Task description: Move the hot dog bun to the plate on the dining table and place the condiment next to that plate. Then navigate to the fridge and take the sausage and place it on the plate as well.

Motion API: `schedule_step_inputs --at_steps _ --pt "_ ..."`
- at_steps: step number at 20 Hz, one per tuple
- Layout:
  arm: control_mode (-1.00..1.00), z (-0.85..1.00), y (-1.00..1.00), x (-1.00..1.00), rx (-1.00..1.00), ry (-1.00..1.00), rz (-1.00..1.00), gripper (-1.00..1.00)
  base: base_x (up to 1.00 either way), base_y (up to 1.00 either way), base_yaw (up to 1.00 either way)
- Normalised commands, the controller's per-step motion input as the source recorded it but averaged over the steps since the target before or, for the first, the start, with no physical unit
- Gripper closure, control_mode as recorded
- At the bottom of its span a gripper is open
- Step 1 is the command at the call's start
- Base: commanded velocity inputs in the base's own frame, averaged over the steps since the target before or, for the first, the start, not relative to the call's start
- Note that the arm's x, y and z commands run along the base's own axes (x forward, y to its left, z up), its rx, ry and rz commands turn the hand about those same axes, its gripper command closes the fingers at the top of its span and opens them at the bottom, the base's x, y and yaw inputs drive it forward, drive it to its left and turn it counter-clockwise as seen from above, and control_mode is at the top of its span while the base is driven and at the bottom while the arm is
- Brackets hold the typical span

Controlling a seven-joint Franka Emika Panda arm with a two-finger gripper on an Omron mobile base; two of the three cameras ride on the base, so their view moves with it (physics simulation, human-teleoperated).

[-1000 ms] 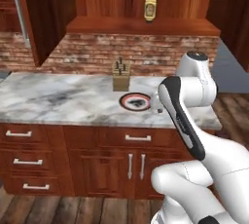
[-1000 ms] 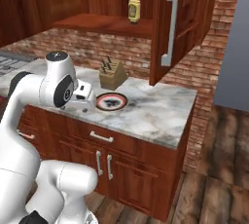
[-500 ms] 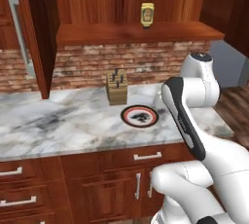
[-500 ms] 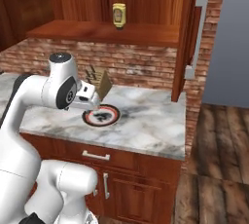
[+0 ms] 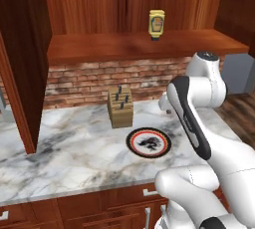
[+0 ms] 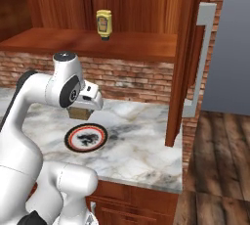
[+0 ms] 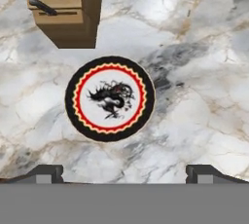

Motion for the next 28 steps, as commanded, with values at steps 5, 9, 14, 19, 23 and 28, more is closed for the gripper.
schedule_step_inputs --at_steps 5,9,14,19,23,28 --pt "-1.00 0.09 0.00 -0.05 0.00 -0.02 -0.01 -1.00 0.09 0.00 -0.01" --pt "-1.00 0.68 0.00 -0.47 -0.05 -0.26 -0.03 -1.00 0.00 0.00 0.00" --pt "-1.00 0.91 0.00 -0.43 -0.10 -0.33 -0.01 -1.00 0.00 0.00 0.00" --pt "-1.00 0.92 0.00 -0.02 -0.02 -0.23 0.00 -1.00 0.00 0.00 0.00" --pt "-1.00 0.72 0.00 0.10 0.00 -0.12 0.00 -1.00 0.00 0.00 0.00" --pt "-1.00 0.47 0.08 0.48 0.00 -0.05 -0.06 -1.00 0.00 0.00 0.00"
